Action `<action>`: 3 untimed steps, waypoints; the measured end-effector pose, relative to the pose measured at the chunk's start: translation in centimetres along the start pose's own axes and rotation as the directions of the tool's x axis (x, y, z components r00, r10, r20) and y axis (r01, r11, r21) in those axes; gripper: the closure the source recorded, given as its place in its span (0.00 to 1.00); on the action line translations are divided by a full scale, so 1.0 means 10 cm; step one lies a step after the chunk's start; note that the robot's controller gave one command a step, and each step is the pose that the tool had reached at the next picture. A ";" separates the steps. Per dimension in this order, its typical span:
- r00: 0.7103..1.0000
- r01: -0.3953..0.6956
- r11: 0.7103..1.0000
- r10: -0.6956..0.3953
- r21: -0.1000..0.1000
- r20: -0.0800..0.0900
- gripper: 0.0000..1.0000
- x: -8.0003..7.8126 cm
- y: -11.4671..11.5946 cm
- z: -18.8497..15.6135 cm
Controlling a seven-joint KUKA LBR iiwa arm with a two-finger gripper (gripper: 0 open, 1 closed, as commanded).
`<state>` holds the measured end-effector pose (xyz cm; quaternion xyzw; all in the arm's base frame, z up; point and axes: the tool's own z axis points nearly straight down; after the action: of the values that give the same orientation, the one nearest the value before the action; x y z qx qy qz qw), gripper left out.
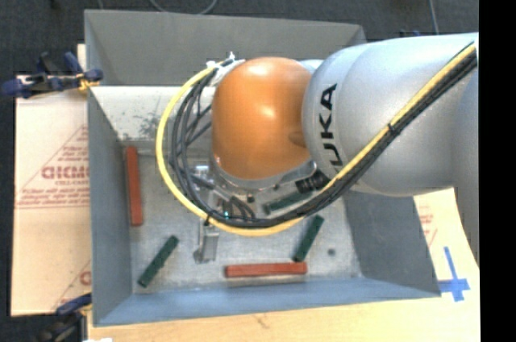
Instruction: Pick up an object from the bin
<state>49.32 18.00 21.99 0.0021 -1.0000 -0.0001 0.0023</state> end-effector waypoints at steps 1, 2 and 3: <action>0.984 0.177 0.984 -0.177 0.001 0.002 0.00 -0.28 0.55 1.38; 0.976 0.216 0.976 -0.216 -0.001 0.026 0.00 0.12 -0.10 1.47; 0.622 0.783 0.622 -0.783 0.007 0.009 0.00 -0.17 0.19 0.84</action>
Offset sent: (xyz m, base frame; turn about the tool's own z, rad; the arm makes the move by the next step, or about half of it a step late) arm 0.0272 0.0557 -0.1348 -0.1778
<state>50.96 19.91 13.58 0.4365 -0.8997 -0.0001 -0.0036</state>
